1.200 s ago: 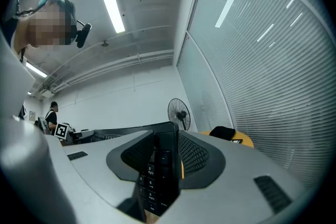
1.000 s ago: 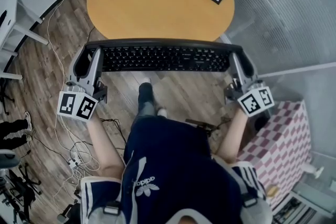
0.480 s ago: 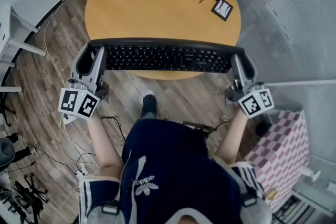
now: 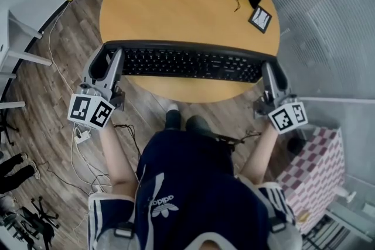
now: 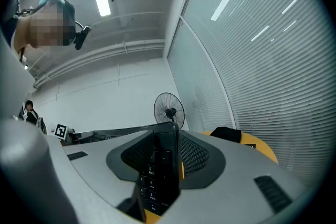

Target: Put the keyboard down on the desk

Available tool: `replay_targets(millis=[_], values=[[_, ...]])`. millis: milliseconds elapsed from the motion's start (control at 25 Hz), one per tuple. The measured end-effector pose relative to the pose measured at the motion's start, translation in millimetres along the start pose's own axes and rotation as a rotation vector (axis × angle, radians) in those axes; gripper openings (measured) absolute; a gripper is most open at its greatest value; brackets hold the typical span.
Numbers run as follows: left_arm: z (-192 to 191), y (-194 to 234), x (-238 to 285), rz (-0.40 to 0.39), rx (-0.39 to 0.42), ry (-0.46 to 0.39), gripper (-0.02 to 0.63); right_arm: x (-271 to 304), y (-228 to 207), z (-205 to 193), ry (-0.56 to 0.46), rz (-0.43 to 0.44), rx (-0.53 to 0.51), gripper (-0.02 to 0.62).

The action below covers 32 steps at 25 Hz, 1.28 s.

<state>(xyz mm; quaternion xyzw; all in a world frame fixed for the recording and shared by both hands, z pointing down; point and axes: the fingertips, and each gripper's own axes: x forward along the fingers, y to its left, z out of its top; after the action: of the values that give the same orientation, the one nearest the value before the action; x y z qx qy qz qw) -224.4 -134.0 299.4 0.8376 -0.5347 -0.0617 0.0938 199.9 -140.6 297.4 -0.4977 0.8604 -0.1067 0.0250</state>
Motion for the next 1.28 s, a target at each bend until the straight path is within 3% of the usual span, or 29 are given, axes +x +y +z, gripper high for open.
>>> replay_targets(millis=[520,1280], values=[[-4,21,2,0.001,-0.011,0.006,0.186,15,7,-8,-0.006,-0.017,0.012,0.131],[-6,15,21,0.057,-0.007,0.004,0.186,37,-21,-4,0.014,0.014,0.015,0.132]])
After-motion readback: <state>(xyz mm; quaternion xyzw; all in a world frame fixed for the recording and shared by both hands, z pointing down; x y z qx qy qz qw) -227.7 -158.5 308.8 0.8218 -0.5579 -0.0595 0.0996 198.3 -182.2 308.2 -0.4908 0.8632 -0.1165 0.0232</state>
